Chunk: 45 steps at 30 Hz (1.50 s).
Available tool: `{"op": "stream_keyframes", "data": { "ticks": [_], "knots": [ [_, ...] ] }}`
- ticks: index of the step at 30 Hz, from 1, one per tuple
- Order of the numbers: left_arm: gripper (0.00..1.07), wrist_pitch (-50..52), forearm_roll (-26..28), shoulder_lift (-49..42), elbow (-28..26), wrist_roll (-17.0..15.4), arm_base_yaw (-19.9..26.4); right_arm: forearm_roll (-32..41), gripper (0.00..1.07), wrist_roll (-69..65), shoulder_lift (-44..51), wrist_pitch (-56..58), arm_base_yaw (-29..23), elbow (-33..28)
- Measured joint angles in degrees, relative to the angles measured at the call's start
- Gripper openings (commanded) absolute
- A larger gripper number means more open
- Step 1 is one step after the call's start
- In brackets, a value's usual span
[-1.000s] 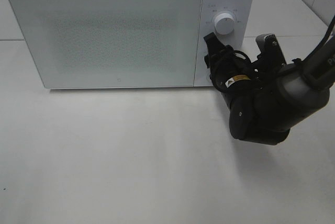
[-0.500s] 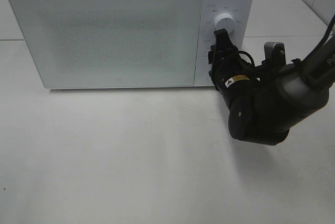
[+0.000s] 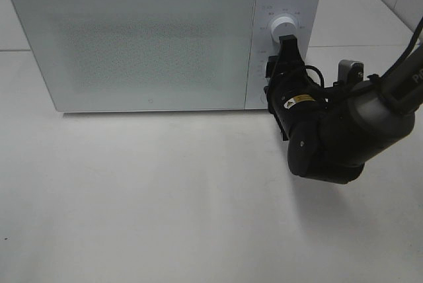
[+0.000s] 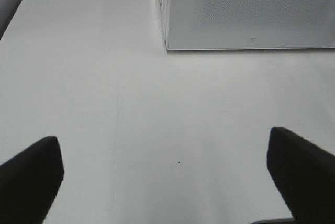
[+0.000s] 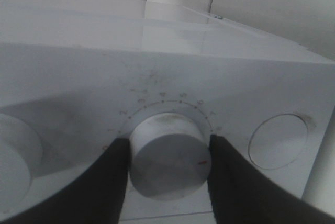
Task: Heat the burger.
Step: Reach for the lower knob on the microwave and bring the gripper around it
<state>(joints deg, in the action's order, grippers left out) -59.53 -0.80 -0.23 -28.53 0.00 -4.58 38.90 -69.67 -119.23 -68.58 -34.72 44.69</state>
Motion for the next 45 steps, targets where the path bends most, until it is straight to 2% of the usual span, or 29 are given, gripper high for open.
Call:
{"op": "stream_keyframes", "data": {
  "ticks": [18, 30, 39, 40, 42, 44, 45],
  "knots": [
    [0.98, 0.0, 0.0, 0.0, 0.0, 0.0, 0.0, 2.23, 0.04, -17.53, 0.0, 0.0, -0.29, 0.34],
    [0.98, 0.0, 0.0, 0.0, 0.0, 0.0, 0.0, 2.35, 0.05, -18.74, 0.11, 0.23, -0.29, 0.34],
    [0.98, 0.0, 0.0, 0.0, 0.0, 0.0, 0.0, 2.41, 0.15, -17.82, 0.17, 0.29, -0.29, 0.34],
    [0.98, 0.0, 0.0, 0.0, 0.0, 0.0, 0.0, 2.46, 0.2, -17.36, 0.17, 0.34, -0.29, 0.34],
    [0.98, 0.0, 0.0, 0.0, 0.0, 0.0, 0.0, 2.46, 0.23, -17.07, 0.23, 0.4, -0.29, 0.34],
    [0.98, 0.0, 0.0, 0.0, 0.0, 0.0, 0.0, 2.64, 0.37, -15.93, 0.34, 0.52, -0.29, 0.34],
    [0.98, 0.0, 0.0, 0.0, 0.0, 0.0, 0.0, 2.64, 0.37, -15.93, 0.34, 0.52, -0.29, 0.34]
  ]
}}
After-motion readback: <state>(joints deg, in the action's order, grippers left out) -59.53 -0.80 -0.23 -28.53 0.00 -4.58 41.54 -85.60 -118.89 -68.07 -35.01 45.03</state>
